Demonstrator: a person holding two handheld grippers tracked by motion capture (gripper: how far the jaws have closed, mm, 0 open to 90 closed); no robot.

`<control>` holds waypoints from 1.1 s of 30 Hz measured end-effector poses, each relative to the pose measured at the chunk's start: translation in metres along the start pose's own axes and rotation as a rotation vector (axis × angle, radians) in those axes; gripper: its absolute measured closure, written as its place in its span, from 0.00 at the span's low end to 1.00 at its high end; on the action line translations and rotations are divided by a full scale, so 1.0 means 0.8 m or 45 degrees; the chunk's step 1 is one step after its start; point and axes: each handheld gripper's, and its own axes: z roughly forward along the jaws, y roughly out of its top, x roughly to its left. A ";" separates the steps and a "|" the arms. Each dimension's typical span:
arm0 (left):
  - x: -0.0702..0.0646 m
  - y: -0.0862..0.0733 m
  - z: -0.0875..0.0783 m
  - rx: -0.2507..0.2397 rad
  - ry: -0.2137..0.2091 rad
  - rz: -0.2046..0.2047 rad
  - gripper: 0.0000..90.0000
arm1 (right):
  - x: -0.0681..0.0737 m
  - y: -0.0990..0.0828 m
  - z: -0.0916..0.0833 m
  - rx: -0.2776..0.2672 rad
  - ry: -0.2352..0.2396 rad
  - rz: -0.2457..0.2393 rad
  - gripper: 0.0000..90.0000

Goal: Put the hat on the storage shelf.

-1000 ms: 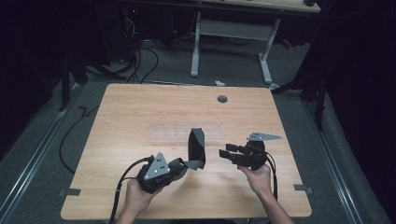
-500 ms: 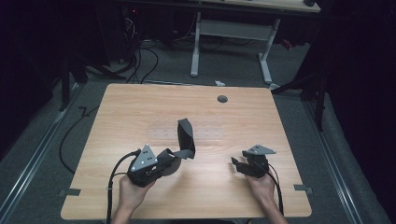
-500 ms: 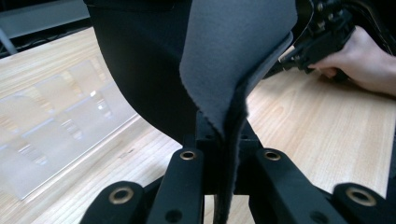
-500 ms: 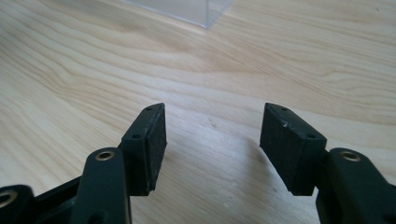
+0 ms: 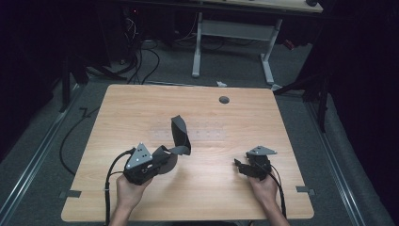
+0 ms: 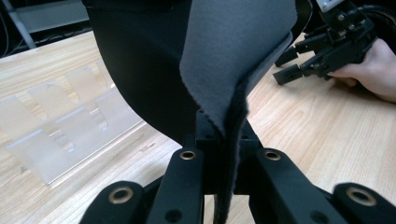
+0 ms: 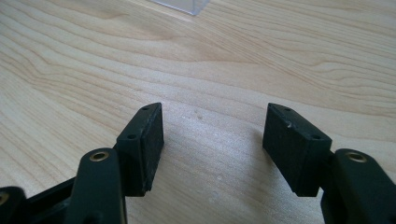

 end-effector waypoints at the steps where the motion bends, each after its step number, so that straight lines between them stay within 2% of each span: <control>1: 0.001 0.003 -0.001 -0.018 -0.005 -0.008 0.95 | 0.000 0.000 0.000 0.000 0.001 -0.001 0.42; 13: 0.007 0.024 -0.004 -0.104 0.019 -0.026 0.95 | 0.001 0.000 0.000 0.003 0.000 0.001 0.41; 24: 0.022 0.052 -0.009 -0.198 0.042 -0.058 0.95 | 0.001 0.000 0.000 0.004 0.000 0.001 0.40; 27: 0.026 0.057 -0.006 -0.215 0.065 -0.040 0.95 | 0.001 0.000 0.000 0.003 0.001 -0.001 0.40; 28: 0.030 0.061 -0.005 -0.240 0.073 -0.049 0.95 | 0.002 0.000 0.000 0.005 0.001 0.000 0.40; 33: 0.042 0.073 -0.004 -0.284 0.095 -0.056 0.95 | 0.002 0.000 0.000 0.004 0.002 -0.001 0.40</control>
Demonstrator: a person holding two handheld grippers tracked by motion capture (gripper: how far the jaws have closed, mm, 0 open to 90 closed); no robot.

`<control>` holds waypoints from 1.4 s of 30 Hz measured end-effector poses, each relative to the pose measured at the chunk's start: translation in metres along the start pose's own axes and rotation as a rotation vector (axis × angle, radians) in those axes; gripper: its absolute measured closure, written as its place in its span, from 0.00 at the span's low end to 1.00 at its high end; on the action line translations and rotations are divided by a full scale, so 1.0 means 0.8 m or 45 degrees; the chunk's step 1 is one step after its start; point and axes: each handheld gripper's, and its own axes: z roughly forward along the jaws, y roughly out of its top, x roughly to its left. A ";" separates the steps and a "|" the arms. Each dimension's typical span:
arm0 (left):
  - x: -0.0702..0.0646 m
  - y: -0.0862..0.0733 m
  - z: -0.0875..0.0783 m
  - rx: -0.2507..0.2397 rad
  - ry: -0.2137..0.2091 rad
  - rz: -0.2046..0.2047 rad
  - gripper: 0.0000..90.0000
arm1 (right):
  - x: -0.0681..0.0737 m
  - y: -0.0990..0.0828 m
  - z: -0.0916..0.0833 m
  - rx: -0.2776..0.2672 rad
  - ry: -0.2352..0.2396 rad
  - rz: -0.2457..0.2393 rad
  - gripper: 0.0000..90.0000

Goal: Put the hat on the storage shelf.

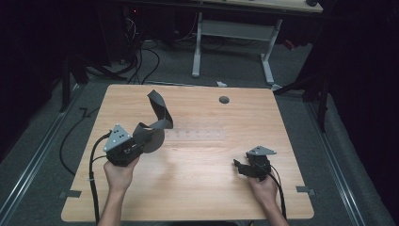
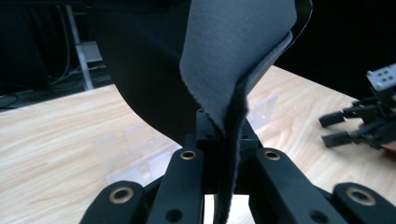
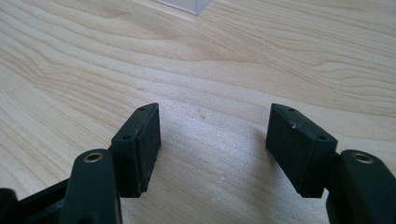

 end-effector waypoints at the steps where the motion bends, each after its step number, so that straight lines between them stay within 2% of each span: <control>1: 0.000 0.000 0.000 0.000 0.000 0.000 0.95 | 0.000 0.000 0.000 0.000 0.000 0.000 0.40; 2: 0.003 0.002 0.001 -0.010 0.004 -0.004 0.95 | 0.000 0.000 0.000 0.001 -0.001 0.001 0.40; 3: 0.008 0.007 0.003 -0.029 0.008 -0.030 0.95 | 0.000 0.000 0.000 0.000 0.000 -0.001 0.40; 5: 0.010 0.009 0.004 -0.036 0.010 -0.037 0.95 | 0.000 0.000 0.000 0.000 0.000 0.000 0.40; 9: 0.016 0.010 0.018 -0.048 0.056 0.009 0.95 | 0.000 0.000 0.000 0.000 0.000 -0.002 0.39; 15: 0.025 0.013 0.028 -0.053 0.077 0.002 0.95 | 0.000 0.000 0.000 0.001 0.001 -0.003 0.39; 20: 0.038 0.014 0.038 -0.054 0.120 -0.004 0.95 | 0.000 0.000 0.000 0.000 0.000 -0.002 0.39; 25: 0.042 0.010 0.049 -0.046 0.142 0.028 0.95 | 0.000 0.000 0.000 0.000 0.001 -0.003 0.39; 33: 0.047 0.003 0.069 -0.055 0.171 0.050 0.95 | 0.000 0.000 0.000 0.000 0.001 -0.004 0.39; 42: 0.053 -0.006 0.077 -0.044 0.213 0.090 0.95 | 0.000 0.000 0.000 0.001 0.002 -0.003 0.39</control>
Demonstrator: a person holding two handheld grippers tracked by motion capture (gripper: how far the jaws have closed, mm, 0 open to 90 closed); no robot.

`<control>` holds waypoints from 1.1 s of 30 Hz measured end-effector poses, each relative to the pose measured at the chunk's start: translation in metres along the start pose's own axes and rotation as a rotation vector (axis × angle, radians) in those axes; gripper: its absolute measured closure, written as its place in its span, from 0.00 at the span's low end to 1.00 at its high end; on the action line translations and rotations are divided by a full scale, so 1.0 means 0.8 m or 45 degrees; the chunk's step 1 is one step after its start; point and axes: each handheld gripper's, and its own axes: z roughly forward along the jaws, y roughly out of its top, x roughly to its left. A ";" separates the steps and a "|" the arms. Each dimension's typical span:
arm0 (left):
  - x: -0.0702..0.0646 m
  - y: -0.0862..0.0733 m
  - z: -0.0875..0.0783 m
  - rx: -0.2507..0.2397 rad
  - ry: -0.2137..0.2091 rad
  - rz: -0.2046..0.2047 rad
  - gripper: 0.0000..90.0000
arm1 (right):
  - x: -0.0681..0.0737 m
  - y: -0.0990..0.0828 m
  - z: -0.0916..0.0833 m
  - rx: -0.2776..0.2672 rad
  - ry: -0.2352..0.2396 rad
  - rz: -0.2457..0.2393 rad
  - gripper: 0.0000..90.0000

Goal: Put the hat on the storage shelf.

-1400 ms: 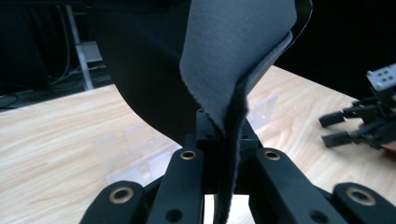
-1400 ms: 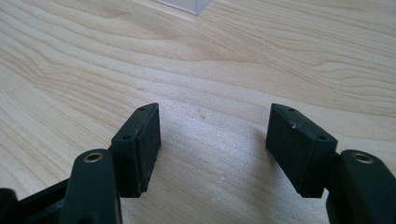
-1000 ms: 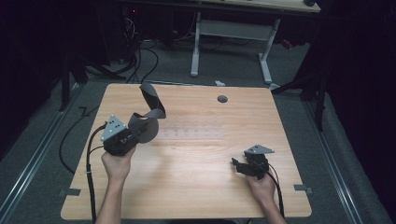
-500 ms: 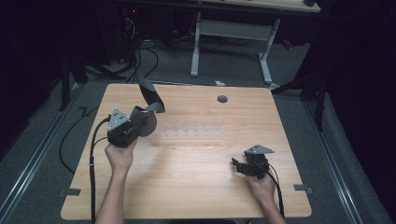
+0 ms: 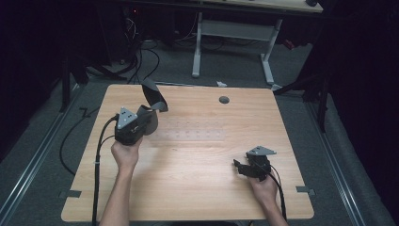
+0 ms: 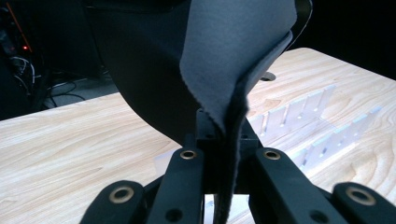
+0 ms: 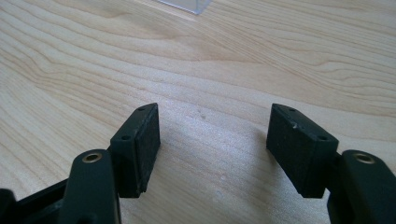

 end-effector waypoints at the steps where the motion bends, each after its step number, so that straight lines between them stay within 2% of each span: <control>1: 0.001 0.000 0.000 -0.002 0.003 0.003 0.95 | 0.000 0.000 0.000 0.000 0.000 0.000 0.39; 21: 0.004 -0.017 0.017 0.001 0.026 0.021 0.95 | 0.000 0.000 0.000 0.001 0.001 0.001 0.39; 28: 0.008 -0.027 0.020 0.033 0.038 0.003 0.95 | 0.000 0.000 0.000 0.001 0.000 0.002 0.39; 33: 0.014 -0.028 0.017 0.015 0.038 -0.047 0.95 | 0.001 0.000 0.000 0.001 -0.001 0.003 0.39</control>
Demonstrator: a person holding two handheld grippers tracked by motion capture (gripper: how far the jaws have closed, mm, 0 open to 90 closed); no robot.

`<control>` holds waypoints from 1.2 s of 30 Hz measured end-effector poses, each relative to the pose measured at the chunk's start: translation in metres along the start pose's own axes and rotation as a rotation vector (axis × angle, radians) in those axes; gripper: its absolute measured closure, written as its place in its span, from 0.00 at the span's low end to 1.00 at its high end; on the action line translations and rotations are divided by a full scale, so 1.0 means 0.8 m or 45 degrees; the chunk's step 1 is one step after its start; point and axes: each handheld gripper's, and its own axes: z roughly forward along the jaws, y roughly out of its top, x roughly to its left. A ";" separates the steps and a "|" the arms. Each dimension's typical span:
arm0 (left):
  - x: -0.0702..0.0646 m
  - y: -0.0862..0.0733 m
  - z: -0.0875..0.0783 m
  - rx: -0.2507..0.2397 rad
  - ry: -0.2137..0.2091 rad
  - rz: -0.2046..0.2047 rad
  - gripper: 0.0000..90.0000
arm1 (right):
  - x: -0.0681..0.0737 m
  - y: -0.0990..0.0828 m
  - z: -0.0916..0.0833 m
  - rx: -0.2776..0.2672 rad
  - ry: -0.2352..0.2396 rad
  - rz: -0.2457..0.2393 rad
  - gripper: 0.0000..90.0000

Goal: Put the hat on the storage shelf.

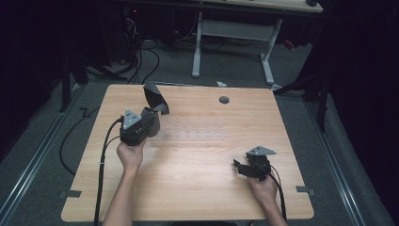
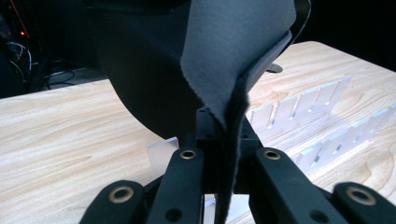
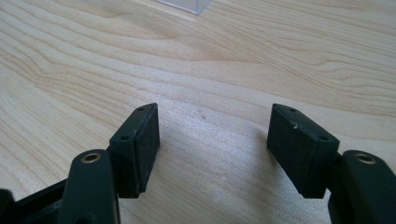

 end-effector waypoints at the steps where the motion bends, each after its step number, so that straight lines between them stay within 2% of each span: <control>1: 0.000 -0.001 0.001 0.003 0.003 0.001 0.95 | 0.000 0.000 0.000 0.000 0.000 0.000 0.39; 3: 0.000 -0.006 0.002 0.015 0.008 0.025 0.95 | 0.000 0.000 0.000 0.000 0.000 0.000 0.39; 8: -0.002 -0.011 0.004 0.025 0.013 0.039 0.95 | 0.000 0.000 0.000 0.001 0.002 -0.004 0.38; 16: 0.005 -0.012 -0.003 0.020 0.010 -0.015 0.94 | 0.000 0.001 0.001 0.001 0.003 -0.006 0.38; 20: 0.009 -0.012 -0.004 0.038 0.021 -0.049 0.93 | 0.000 0.001 0.001 0.001 0.003 -0.006 0.38; 22: 0.012 -0.016 -0.003 0.061 0.044 -0.039 0.91 | 0.000 0.001 0.001 0.001 0.003 -0.007 0.38; 26: 0.014 -0.017 -0.007 0.063 0.042 -0.054 0.90 | 0.000 0.001 0.001 0.001 0.003 -0.007 0.38; 30: 0.016 -0.012 -0.011 0.063 0.049 -0.078 0.83 | 0.000 0.001 0.001 0.001 0.003 -0.007 0.38; 36: 0.019 -0.004 -0.019 0.054 0.053 -0.127 0.58 | 0.000 0.001 0.001 0.001 0.003 -0.007 0.38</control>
